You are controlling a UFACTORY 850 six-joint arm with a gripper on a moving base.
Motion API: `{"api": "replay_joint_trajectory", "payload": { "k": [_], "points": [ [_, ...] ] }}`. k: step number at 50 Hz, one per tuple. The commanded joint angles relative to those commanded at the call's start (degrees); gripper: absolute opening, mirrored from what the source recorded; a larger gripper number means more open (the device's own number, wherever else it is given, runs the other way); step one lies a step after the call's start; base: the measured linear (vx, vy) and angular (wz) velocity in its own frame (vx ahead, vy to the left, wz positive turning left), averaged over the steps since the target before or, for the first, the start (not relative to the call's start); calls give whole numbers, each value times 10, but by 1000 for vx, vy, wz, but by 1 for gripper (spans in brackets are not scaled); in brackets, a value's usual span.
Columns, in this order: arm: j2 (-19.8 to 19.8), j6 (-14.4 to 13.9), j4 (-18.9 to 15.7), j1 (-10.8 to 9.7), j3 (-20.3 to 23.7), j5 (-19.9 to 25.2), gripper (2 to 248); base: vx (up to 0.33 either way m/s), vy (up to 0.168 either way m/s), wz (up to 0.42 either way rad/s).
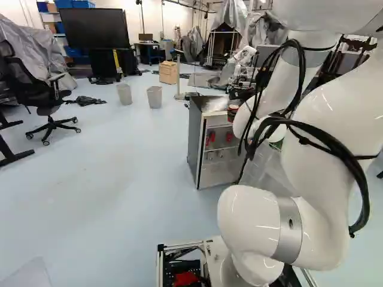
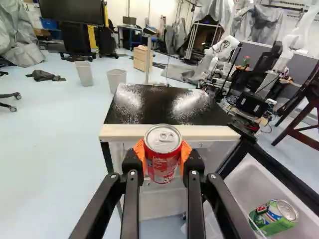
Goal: Grab a drink from the fridge
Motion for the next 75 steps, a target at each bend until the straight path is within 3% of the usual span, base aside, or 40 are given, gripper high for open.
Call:
{"api": "replay_joint_trajectory", "payload": {
  "k": [41,75],
  "points": [
    [-47,0,78,44,-56,0,90,0,0,0],
    [-103,0,91,69,-119,0,90,0,0,0]
  ]
}}
